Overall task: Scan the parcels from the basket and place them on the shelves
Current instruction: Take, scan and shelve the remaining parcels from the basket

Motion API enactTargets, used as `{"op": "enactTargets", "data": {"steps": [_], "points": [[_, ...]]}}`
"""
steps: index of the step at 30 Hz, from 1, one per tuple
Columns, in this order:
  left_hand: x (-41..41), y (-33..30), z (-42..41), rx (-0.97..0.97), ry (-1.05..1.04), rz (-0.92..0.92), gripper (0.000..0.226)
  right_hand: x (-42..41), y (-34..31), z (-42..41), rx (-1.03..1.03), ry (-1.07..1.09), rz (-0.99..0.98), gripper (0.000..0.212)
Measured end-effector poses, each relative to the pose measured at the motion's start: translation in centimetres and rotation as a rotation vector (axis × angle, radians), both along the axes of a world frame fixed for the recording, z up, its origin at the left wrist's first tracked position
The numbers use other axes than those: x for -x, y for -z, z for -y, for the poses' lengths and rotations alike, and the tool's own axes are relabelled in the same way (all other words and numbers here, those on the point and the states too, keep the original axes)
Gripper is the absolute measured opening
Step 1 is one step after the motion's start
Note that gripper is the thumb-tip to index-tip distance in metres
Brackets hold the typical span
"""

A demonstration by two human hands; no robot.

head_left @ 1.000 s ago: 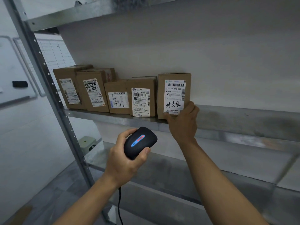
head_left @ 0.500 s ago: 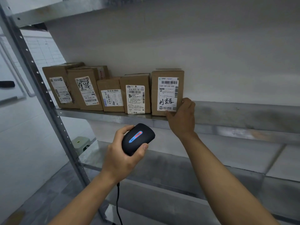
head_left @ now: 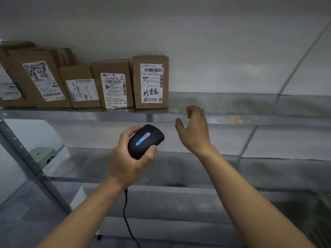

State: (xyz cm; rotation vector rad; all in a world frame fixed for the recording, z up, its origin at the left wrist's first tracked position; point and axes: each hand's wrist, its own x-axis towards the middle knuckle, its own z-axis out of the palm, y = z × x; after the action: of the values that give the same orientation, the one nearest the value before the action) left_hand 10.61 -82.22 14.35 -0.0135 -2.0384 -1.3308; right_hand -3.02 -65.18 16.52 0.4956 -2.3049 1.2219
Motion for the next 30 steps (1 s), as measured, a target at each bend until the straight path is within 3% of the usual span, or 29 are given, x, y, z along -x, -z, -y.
{"op": "enactTargets", "data": {"steps": [14,26,30], "points": [[2.7,3.4,-13.6,-0.010,0.343,0.083,0.064,-7.6,5.4,-17.5,0.137,0.294,0.231,0.042],[3.6,4.5,-38.6,0.076,0.797,0.180,0.051,-19.5,9.9,-41.9,0.191,0.776,0.339,0.039],[2.9,5.7,-46.1,0.073,0.922,0.222,0.058,-22.9,11.2,-48.3,0.206,0.903,0.406,0.041]]}}
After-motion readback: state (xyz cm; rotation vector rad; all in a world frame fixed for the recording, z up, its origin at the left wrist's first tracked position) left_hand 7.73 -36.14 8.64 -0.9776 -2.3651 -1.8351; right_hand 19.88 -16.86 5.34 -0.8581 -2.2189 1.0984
